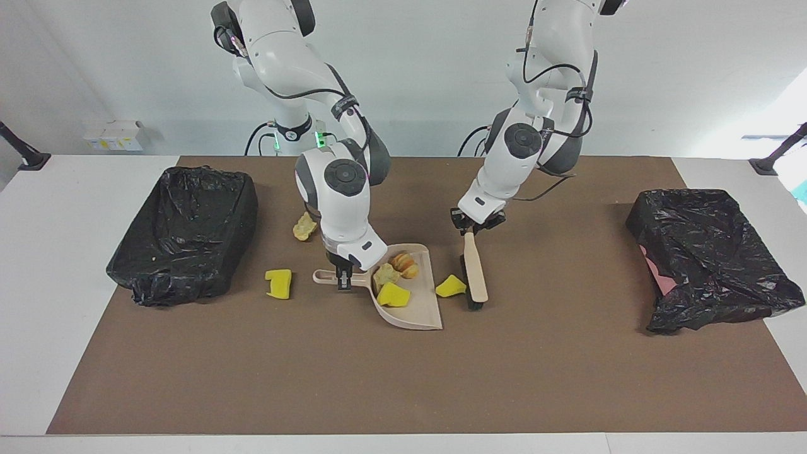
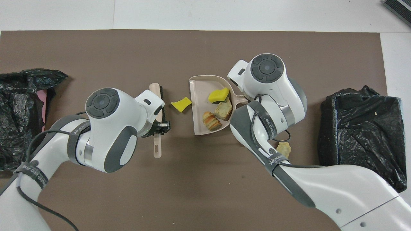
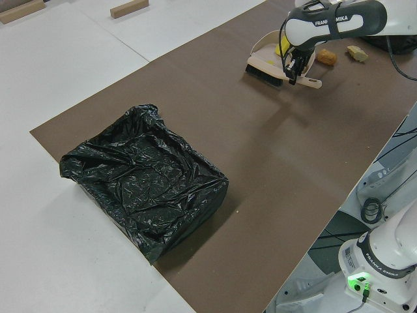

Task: Sweep and dump trash in bin
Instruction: 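Move the dustpan with the right gripper while the left gripper sweeps more debris, then carry the loaded dustpan with the right gripper to the nearby trash bag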

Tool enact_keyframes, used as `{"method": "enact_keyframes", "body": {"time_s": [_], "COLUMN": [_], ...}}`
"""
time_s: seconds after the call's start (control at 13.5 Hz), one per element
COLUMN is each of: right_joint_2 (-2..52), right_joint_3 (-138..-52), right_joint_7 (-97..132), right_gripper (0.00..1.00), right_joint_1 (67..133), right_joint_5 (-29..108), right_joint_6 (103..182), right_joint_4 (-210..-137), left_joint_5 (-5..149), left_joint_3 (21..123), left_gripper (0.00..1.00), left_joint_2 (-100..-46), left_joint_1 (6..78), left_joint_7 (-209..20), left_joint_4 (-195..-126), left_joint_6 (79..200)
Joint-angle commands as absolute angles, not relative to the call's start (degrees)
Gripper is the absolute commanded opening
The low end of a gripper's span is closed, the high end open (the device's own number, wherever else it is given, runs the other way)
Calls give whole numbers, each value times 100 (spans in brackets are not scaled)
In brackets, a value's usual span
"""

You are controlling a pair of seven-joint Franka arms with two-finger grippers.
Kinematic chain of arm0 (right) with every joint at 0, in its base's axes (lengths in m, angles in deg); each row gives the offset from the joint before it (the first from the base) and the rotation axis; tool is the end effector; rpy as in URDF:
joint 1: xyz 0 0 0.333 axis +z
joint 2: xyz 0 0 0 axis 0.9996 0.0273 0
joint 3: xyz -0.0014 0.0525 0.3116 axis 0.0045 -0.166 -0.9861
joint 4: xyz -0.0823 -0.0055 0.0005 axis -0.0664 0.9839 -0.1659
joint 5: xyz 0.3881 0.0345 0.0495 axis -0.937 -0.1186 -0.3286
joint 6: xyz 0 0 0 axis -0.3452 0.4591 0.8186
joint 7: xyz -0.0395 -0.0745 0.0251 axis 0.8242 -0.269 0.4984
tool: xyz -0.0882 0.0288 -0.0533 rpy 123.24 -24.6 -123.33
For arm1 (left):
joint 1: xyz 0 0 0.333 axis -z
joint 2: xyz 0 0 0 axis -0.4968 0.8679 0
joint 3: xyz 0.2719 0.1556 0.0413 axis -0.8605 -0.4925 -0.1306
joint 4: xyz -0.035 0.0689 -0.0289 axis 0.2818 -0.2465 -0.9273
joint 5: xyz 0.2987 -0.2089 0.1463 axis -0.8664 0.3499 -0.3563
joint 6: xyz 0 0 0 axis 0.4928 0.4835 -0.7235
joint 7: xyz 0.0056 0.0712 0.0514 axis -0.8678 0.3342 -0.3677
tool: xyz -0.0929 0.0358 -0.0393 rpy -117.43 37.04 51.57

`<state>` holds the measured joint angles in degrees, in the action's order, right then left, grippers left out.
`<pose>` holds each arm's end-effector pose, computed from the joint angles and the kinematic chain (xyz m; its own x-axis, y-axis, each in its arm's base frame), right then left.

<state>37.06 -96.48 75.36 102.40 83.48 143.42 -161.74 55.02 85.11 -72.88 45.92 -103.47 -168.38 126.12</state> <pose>0.6381 0.2397 0.3557 -0.0664 0.9896 -0.1273 0.9966 0.0720 0.0400 0.4893 -0.3077 0.3651 0.9945 -0.0508 -0.0916 -0.0375 -0.9891 0.1421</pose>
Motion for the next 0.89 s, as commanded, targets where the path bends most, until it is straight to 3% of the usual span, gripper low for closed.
{"method": "enact_keyframes", "body": {"time_s": [0.0, 0.15, 0.37, 0.81], "right_joint_2": [3742, 3742, 3742, 3768], "right_joint_3": [-9688, -9688, -9688, -9688], "right_joint_7": [7477, 7477, 7477, 7460], "right_gripper": [0, 0, 0, 0], "right_joint_1": [10232, 10232, 10232, 10232], "right_joint_5": [8391, 8382, 8382, 8373], "right_joint_6": [14457, 14457, 14457, 14343], "right_joint_4": [-16191, -16191, -16191, -16156], "left_joint_5": [6035, 6897, 6997, 6979], "left_joint_3": [8509, 8527, 8527, 8492], "left_gripper": [0, 0, 0, 0], "left_joint_2": [-7222, -7038, -7019, -7905], "left_joint_1": [4797, 4973, 4982, 5000], "left_joint_7": [-10294, -10311, -10425, -10881], "left_joint_4": [-16808, -16414, -16280, -17763], "left_joint_6": [12855, 13144, 13242, 13752]}}
